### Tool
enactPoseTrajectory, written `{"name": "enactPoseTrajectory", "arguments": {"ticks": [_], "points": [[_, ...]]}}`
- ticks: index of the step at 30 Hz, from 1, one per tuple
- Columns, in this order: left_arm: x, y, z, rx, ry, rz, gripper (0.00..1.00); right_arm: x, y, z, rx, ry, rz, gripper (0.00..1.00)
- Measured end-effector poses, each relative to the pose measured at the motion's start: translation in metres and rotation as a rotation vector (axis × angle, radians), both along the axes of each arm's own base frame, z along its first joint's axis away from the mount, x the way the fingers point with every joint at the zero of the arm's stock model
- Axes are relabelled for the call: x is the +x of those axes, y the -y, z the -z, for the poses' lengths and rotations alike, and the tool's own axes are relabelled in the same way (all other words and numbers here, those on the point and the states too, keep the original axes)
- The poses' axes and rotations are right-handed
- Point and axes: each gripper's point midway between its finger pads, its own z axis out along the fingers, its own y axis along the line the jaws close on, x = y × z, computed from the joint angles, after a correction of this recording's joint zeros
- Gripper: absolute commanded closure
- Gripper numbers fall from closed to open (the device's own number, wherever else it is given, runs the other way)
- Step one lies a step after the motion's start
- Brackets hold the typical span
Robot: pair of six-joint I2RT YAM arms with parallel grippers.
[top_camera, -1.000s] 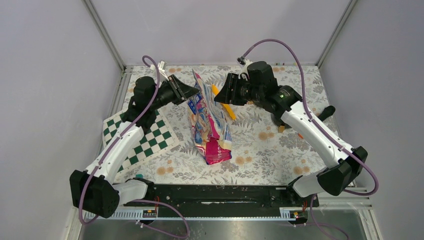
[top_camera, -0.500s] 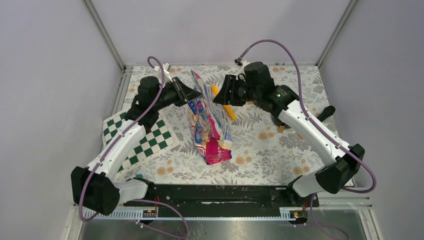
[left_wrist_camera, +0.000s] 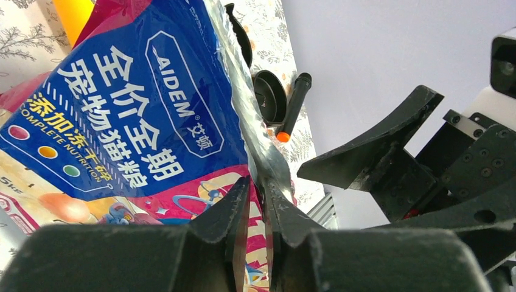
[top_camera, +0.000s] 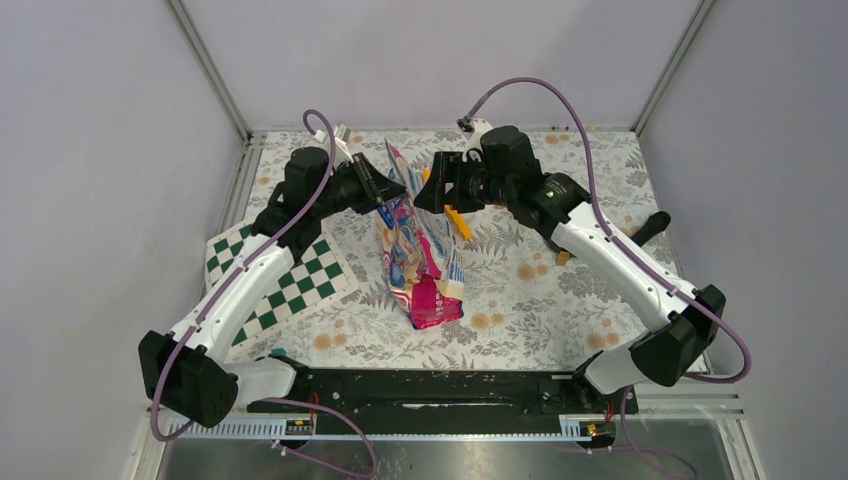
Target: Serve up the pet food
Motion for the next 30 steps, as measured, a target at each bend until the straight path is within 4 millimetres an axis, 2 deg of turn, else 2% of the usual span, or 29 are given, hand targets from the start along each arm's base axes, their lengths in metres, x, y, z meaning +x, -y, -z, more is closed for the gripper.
{"name": "enactPoseTrajectory", "arguments": {"ticks": [2,6,10,12,16,21,30], "points": [[0.001,0.001,0.000,-0.006,-0.014,-0.002,0.89,0.000,-0.003,-0.002,0.007,0.016,-0.009,0.27],[0.004,0.006,0.000,-0.034,-0.050,0.001,1.00,0.004,-0.009,-0.006,0.023,0.032,-0.017,0.33],[0.005,0.011,0.000,-0.062,-0.077,0.006,1.00,0.014,-0.018,-0.001,0.021,0.028,-0.020,0.38],[0.006,0.012,0.000,-0.075,-0.090,0.007,1.00,0.017,-0.021,0.006,0.011,0.016,-0.021,0.47],[0.006,0.013,-0.001,-0.096,-0.111,0.009,1.00,0.021,-0.026,0.013,0.005,-0.002,-0.019,0.80],[0.010,0.006,-0.001,-0.109,-0.124,-0.008,1.00,0.023,-0.028,0.008,0.018,0.003,0.008,1.00],[0.008,0.003,-0.001,-0.114,-0.128,0.000,1.00,0.022,-0.029,0.007,0.023,-0.005,0.017,1.00]]}}
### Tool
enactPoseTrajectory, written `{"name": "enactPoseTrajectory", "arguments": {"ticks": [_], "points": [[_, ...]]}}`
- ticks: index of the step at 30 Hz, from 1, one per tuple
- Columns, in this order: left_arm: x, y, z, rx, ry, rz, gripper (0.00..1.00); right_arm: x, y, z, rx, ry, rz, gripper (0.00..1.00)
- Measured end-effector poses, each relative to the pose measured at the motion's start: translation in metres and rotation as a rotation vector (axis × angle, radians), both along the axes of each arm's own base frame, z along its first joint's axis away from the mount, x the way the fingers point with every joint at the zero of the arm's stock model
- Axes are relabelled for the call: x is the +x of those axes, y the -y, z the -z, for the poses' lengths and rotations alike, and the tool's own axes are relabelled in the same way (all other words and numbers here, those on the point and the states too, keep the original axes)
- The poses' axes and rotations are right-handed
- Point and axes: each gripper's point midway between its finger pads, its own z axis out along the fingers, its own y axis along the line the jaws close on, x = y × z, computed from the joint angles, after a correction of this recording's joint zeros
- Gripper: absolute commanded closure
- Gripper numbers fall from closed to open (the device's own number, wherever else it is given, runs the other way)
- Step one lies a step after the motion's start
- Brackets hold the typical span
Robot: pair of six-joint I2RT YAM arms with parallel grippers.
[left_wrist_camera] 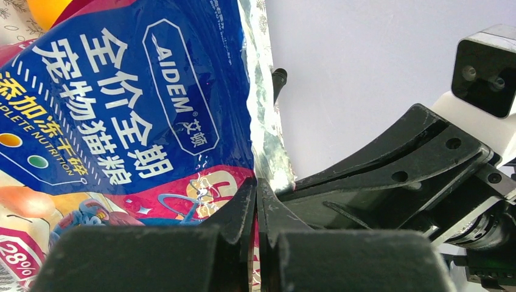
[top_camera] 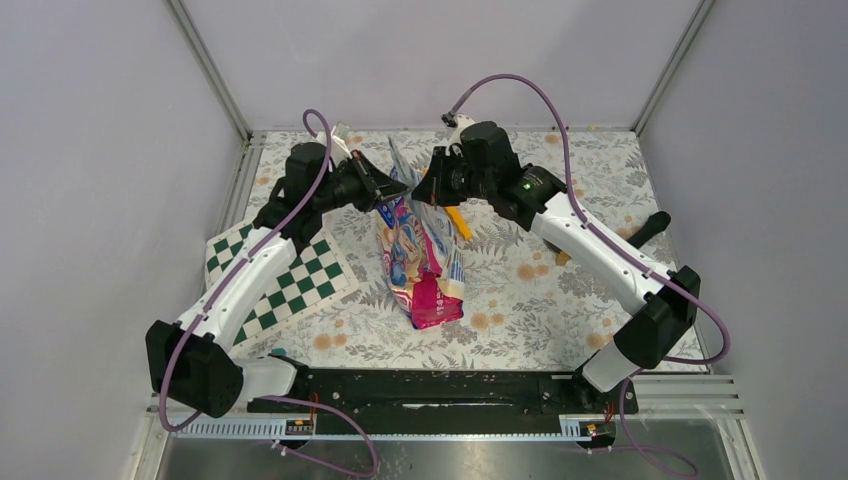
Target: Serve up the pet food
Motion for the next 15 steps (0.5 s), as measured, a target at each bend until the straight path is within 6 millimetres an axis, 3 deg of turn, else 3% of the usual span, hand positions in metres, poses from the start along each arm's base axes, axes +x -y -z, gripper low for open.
{"name": "enactPoseTrajectory", "arguments": {"ticks": [15], "points": [[-0.0054,-0.0023,-0.0007,0.024,0.059,0.027,1.00,-0.0050,0.0041,-0.0013,0.028,-0.122,0.103,1.00]]}}
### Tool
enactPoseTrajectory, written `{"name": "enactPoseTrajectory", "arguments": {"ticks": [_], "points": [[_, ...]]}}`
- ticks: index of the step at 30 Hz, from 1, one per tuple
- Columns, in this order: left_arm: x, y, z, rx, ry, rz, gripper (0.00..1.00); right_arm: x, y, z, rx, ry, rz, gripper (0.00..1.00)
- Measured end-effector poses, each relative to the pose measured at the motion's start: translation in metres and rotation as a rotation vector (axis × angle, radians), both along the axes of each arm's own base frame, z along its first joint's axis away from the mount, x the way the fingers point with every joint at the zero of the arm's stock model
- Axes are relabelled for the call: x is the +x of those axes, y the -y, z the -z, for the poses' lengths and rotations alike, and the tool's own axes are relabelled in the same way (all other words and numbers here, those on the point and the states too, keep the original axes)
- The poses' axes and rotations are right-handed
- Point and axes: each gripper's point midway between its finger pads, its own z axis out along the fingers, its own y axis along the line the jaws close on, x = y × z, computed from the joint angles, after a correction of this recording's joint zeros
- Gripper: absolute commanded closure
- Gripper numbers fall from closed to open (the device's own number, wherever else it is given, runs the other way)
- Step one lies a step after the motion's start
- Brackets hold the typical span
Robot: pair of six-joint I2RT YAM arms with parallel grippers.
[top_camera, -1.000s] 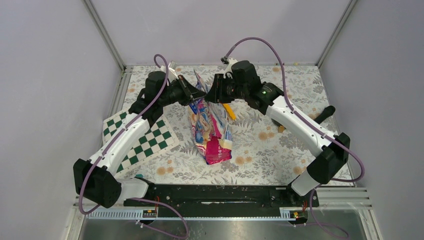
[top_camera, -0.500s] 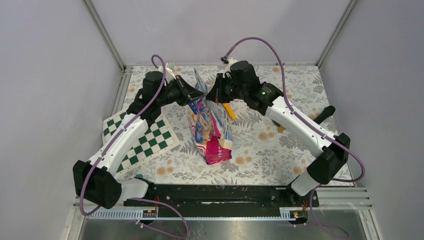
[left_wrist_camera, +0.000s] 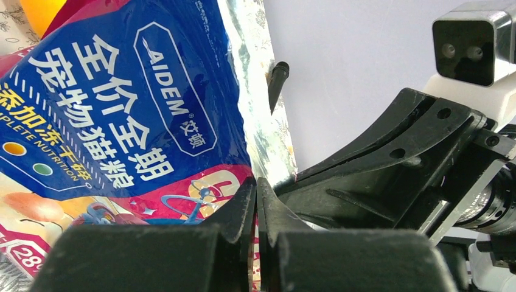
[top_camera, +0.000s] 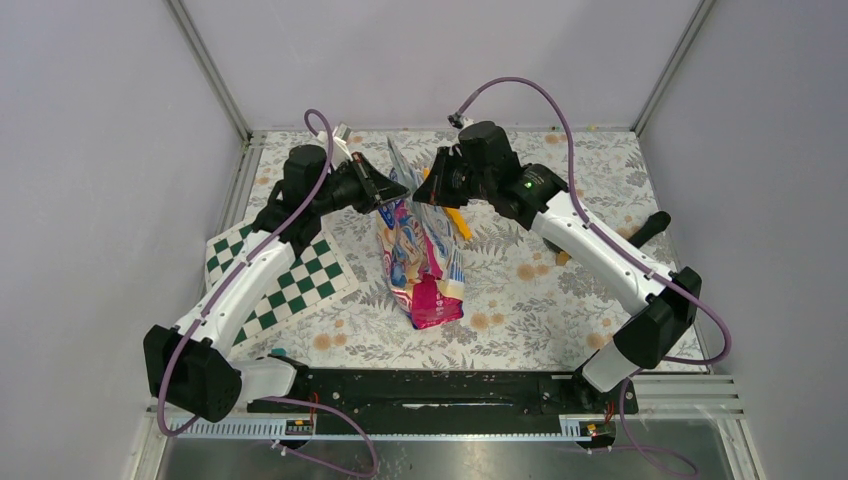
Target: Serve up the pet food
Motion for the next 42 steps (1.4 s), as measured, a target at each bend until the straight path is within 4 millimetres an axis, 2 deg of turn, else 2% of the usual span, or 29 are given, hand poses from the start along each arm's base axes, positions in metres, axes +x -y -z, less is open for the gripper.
{"name": "enactPoseTrajectory", "arguments": {"ticks": [5,9,11,14,18,19,21,23,25,26,27,36,42], "points": [[0.000,0.000,0.001,0.014,0.019,0.014,0.99,-0.001,-0.002,0.001,-0.008,0.019,-0.036,0.98],[0.002,0.000,0.005,0.015,0.008,0.021,0.84,0.000,-0.003,0.004,-0.023,0.032,-0.050,0.80],[0.003,0.000,0.007,0.018,0.003,0.022,0.78,0.001,-0.002,0.005,-0.039,0.039,-0.051,0.79],[0.004,0.000,0.010,0.020,-0.002,0.025,0.76,0.002,0.001,0.005,-0.062,0.051,-0.052,0.78],[0.004,0.002,0.010,0.009,-0.005,0.038,0.78,0.001,0.002,0.005,-0.086,0.063,-0.064,0.73],[0.005,0.003,0.011,0.004,-0.008,0.042,0.82,0.001,0.002,0.006,-0.093,0.065,-0.065,0.72],[0.006,0.005,0.012,-0.004,-0.016,0.049,0.99,0.002,0.003,0.008,-0.109,0.068,-0.067,0.72],[0.006,0.006,0.011,-0.015,-0.015,0.055,1.00,0.004,0.003,0.010,-0.124,0.068,-0.069,0.75],[0.007,0.006,0.010,-0.016,-0.008,0.056,1.00,0.005,0.002,0.012,-0.137,0.065,-0.077,0.87],[0.007,0.006,0.010,-0.015,-0.008,0.055,1.00,0.005,0.001,0.012,-0.141,0.064,-0.081,0.98],[0.008,0.006,0.010,-0.015,-0.007,0.052,1.00,0.005,0.000,0.011,-0.145,0.067,-0.086,1.00],[0.007,0.001,0.010,0.015,0.045,0.023,1.00,0.007,0.001,0.013,-0.239,0.133,-0.067,1.00],[0.002,-0.012,0.006,0.057,0.121,-0.042,1.00,0.009,0.004,0.012,-0.300,0.193,-0.047,1.00]]}}
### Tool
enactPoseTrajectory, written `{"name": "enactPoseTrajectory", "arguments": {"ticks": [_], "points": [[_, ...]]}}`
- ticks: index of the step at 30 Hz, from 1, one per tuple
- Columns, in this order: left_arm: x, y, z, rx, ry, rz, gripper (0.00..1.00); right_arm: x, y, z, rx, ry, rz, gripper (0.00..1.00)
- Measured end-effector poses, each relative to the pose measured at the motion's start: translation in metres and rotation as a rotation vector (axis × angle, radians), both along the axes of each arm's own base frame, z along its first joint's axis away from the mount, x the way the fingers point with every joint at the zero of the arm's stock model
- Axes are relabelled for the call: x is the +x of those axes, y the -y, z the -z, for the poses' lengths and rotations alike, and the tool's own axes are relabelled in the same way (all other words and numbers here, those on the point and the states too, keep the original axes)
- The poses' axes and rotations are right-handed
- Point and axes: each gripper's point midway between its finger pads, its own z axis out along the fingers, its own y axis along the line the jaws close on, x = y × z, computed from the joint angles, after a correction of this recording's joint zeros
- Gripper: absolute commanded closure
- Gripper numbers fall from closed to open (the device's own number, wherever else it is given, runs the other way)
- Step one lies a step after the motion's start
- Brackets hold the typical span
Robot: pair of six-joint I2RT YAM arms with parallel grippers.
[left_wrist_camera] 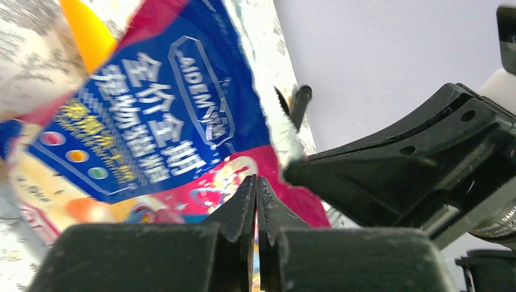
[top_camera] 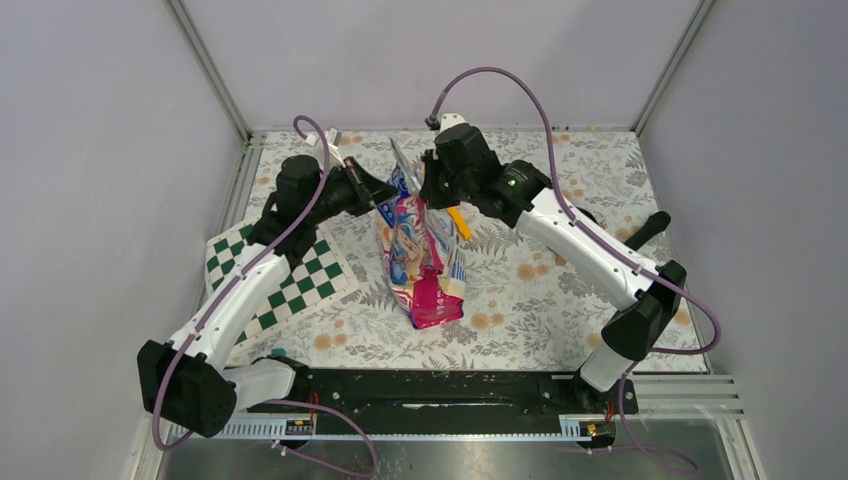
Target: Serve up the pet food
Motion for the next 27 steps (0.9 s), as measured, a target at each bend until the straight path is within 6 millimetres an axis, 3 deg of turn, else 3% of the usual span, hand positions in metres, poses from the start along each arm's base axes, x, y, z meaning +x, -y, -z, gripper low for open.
{"name": "enactPoseTrajectory", "arguments": {"ticks": [5,8,10,18,23,27], "points": [[0.010,-0.022,-0.006,0.039,0.049,-0.091,1.00,0.014,0.033,-0.007,-0.083,0.069,0.093,1.00],[0.012,-0.025,-0.004,0.051,0.048,-0.104,1.00,0.013,0.037,-0.010,-0.092,0.079,0.088,1.00],[0.011,-0.024,-0.003,0.054,0.049,-0.097,1.00,0.011,0.034,-0.011,-0.083,0.075,0.063,1.00],[0.006,-0.007,-0.005,0.001,0.034,0.009,0.59,-0.005,0.002,-0.013,0.059,0.006,-0.074,1.00],[0.003,0.000,-0.022,-0.088,0.080,0.037,0.54,-0.012,-0.011,-0.012,0.142,-0.049,-0.109,1.00],[-0.002,0.003,-0.022,-0.124,0.077,0.052,0.58,-0.014,-0.016,-0.010,0.178,-0.075,-0.117,1.00]]}}
